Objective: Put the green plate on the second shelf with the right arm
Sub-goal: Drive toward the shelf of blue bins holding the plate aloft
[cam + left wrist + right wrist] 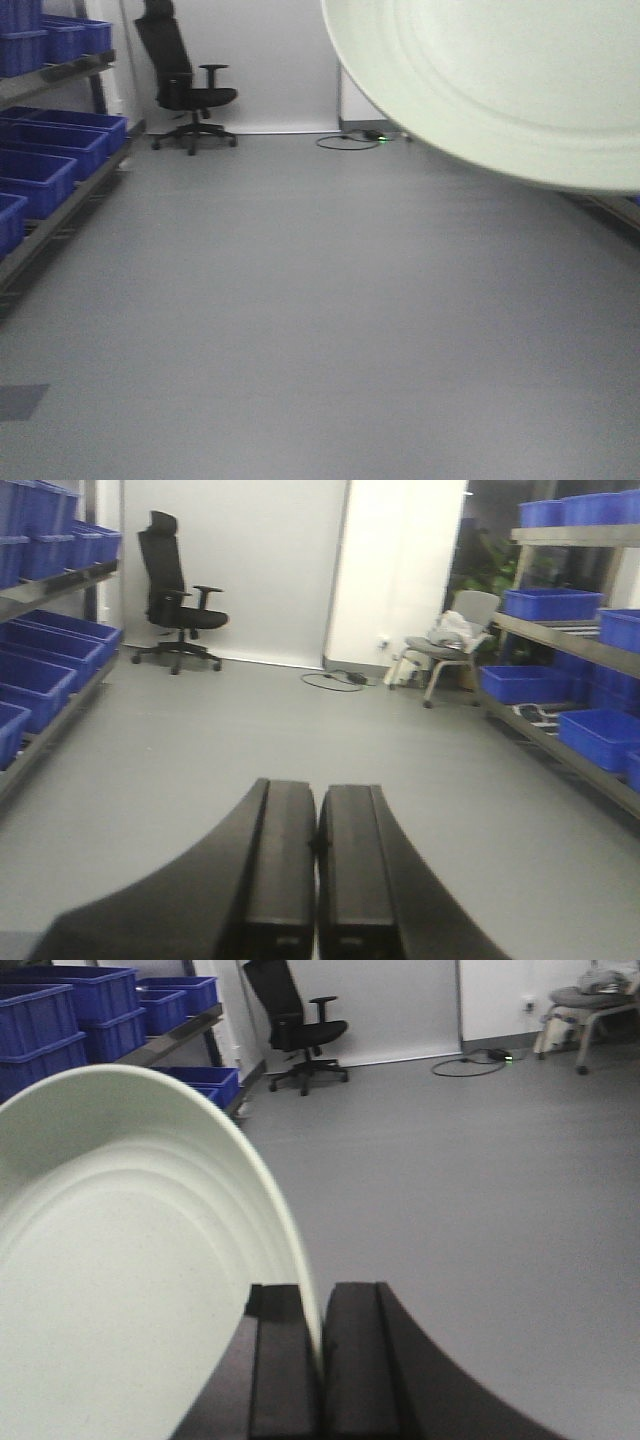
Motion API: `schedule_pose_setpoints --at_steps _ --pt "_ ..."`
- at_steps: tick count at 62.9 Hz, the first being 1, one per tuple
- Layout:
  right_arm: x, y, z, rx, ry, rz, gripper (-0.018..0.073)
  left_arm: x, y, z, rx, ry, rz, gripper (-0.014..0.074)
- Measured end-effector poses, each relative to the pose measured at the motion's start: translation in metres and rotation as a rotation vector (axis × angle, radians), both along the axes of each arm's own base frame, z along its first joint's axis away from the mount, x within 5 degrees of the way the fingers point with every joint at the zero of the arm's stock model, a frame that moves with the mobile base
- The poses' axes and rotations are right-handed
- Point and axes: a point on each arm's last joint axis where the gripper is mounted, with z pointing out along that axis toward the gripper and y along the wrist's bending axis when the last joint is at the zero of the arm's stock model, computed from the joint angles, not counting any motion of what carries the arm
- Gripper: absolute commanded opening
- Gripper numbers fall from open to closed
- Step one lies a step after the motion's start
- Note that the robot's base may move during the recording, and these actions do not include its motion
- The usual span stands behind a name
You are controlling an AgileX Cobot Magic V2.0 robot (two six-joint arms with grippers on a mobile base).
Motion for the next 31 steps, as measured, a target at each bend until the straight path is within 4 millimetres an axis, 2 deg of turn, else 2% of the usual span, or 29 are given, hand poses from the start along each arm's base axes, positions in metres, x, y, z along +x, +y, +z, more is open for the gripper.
schedule_pose_setpoints --at_steps 31 --pt "0.0000 0.0000 0.0000 0.000 0.000 0.000 0.0055 0.0000 0.0000 0.0000 0.000 0.000 0.000 0.0130"
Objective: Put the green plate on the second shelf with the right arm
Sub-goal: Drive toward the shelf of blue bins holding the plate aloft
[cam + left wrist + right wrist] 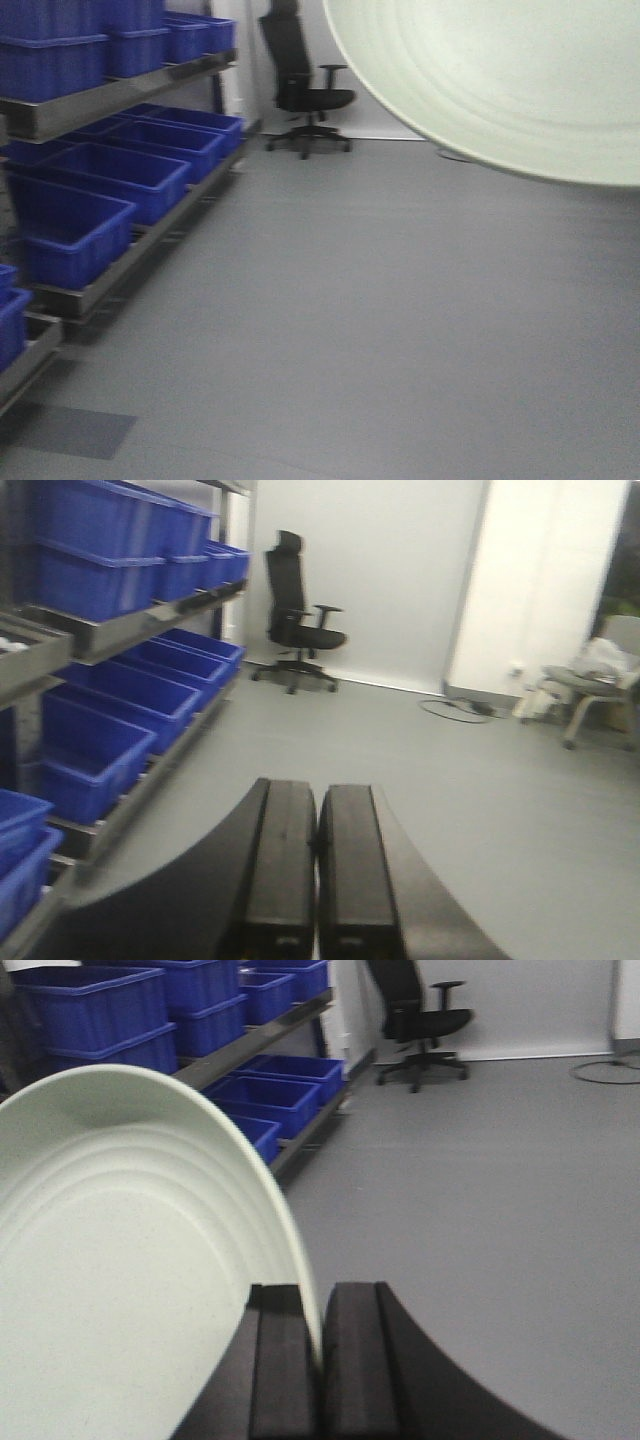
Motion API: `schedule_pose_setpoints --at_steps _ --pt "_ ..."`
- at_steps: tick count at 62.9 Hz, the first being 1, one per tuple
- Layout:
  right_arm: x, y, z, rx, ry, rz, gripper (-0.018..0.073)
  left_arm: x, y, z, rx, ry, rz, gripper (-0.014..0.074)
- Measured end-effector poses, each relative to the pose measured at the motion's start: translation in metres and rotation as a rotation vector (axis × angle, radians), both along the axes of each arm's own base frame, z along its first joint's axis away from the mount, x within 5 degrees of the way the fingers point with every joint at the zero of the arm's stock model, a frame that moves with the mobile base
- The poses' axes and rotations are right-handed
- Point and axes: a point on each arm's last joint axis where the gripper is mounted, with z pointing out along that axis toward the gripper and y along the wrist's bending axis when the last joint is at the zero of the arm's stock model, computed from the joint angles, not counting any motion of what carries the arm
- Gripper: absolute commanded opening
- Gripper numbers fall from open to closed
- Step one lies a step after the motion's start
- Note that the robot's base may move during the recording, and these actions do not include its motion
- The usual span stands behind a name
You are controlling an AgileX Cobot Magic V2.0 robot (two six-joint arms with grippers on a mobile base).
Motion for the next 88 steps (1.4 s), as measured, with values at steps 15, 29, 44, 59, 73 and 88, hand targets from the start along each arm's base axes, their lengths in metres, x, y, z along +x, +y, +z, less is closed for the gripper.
schedule_pose_setpoints --at_steps 15,29,44,59,73,88 --pt "0.0000 0.0000 0.0000 0.000 0.000 0.000 0.0055 0.0000 0.0000 0.0000 0.000 0.000 0.000 0.0130" --pt "0.0000 0.0000 0.0000 0.000 0.000 0.000 0.0055 0.0000 0.0000 0.0000 0.000 0.000 0.000 0.0130" --pt "0.0000 0.0000 0.0000 0.000 0.000 0.000 0.0055 0.0000 0.0000 0.0000 0.000 0.000 0.000 0.0130" --pt "0.0000 0.0000 0.0000 0.000 0.000 0.000 0.0055 0.0000 0.0000 0.0000 0.000 0.000 0.000 0.0130" --pt "0.0000 0.0000 0.0000 0.000 0.000 0.000 0.0055 0.0000 0.0000 0.0000 0.000 0.000 0.000 0.0130" --pt "0.0000 0.0000 0.0000 0.000 0.000 0.000 0.0055 0.0000 0.0000 0.0000 0.000 0.000 0.000 0.0130"
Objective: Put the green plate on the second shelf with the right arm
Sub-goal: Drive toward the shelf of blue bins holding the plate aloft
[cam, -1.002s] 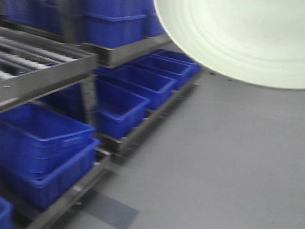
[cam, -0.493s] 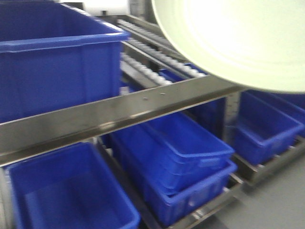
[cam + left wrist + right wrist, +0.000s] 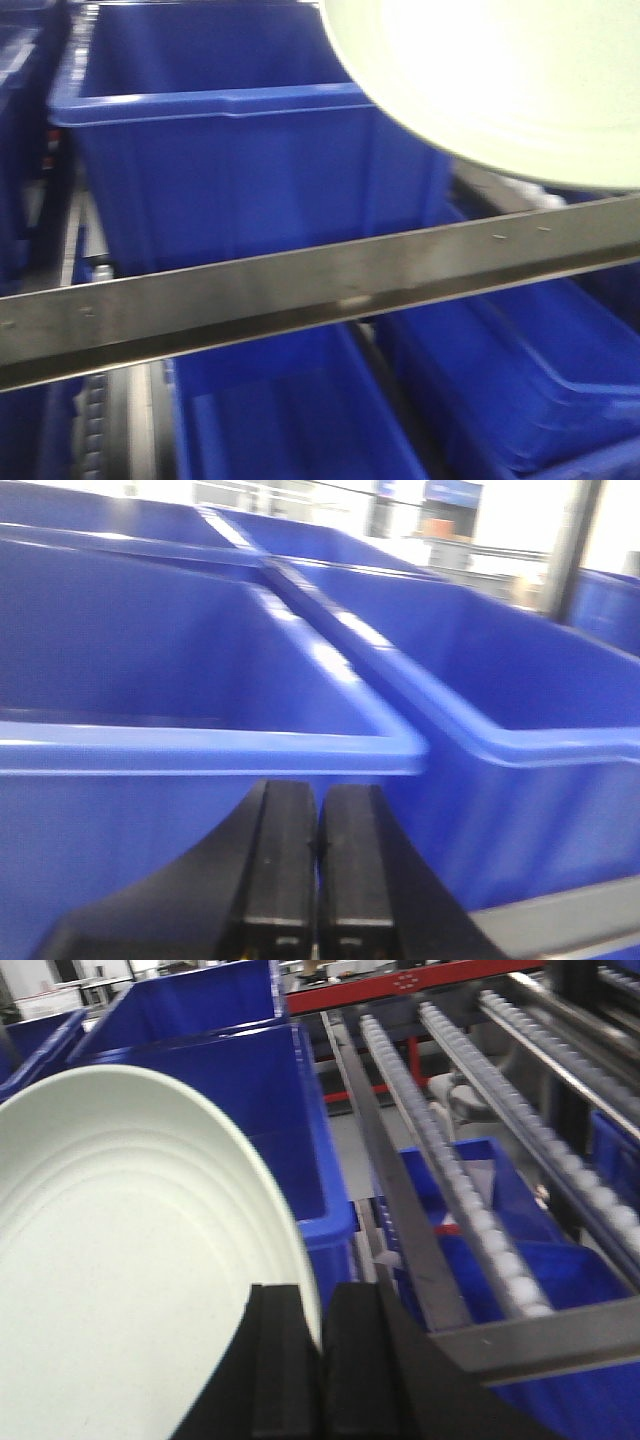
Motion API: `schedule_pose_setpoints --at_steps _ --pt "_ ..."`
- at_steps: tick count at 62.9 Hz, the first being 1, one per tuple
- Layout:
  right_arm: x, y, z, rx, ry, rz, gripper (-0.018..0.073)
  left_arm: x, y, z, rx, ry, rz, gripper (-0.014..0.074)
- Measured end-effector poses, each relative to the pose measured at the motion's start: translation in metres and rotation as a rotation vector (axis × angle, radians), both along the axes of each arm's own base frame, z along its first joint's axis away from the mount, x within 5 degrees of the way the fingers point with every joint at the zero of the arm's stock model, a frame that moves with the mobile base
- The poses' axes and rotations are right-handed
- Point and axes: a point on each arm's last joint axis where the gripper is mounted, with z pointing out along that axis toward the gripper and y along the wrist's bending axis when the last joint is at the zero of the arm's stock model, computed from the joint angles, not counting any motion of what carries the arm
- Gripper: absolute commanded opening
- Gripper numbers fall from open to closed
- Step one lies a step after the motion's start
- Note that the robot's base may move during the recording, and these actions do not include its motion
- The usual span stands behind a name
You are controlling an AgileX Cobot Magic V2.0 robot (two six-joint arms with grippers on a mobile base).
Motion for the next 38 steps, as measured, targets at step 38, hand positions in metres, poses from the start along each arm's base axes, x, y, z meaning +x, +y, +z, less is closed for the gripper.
schedule_pose_setpoints --at_steps 38 --pt "0.0000 0.0000 0.0000 0.000 0.000 0.000 0.0055 0.0000 0.0000 0.0000 0.000 0.000 0.000 0.0130"
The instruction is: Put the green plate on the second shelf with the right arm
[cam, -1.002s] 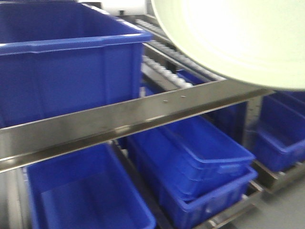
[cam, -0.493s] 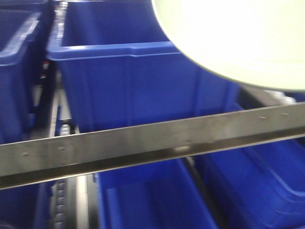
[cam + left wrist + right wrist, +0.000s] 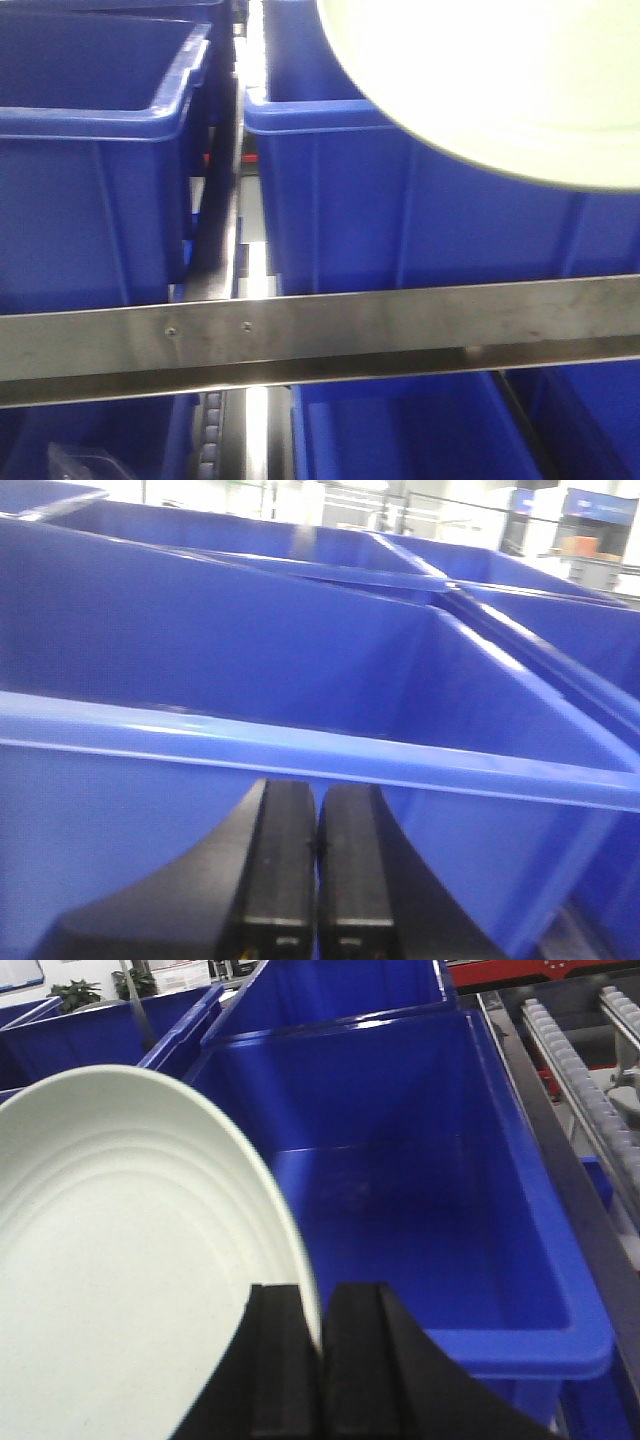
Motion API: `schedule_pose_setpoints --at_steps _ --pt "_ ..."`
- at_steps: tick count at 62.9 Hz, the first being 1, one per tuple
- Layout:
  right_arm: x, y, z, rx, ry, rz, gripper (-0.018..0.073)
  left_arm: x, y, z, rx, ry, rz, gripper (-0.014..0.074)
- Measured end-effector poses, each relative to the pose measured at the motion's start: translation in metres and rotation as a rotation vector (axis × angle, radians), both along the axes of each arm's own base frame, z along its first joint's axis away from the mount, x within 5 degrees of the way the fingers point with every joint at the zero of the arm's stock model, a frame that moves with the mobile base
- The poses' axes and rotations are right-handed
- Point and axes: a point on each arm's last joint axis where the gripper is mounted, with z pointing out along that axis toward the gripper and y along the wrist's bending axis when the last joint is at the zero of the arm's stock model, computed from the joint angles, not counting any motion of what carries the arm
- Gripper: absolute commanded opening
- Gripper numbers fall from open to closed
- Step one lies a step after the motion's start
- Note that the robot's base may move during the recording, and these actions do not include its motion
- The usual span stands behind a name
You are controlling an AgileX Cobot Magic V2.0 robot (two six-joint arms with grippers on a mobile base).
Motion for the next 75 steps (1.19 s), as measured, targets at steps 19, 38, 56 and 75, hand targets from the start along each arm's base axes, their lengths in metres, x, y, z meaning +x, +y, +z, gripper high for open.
schedule_pose_setpoints --at_steps 19,38,56,75 --pt "0.000 0.000 0.000 0.000 0.000 0.000 0.0055 0.000 0.000 0.000 0.000 0.000 0.000 0.0130" --pt "0.000 0.000 0.002 0.006 -0.023 -0.004 0.0055 0.000 0.000 0.000 0.000 0.000 0.000 0.0130" --pt "0.002 -0.002 0.011 0.033 -0.124 -0.025 0.0055 0.000 0.000 0.000 0.000 0.000 0.000 0.0130" --pt "0.077 0.003 0.025 0.091 -0.330 -0.168 0.0055 0.000 0.000 0.000 0.000 0.000 0.000 0.0130"
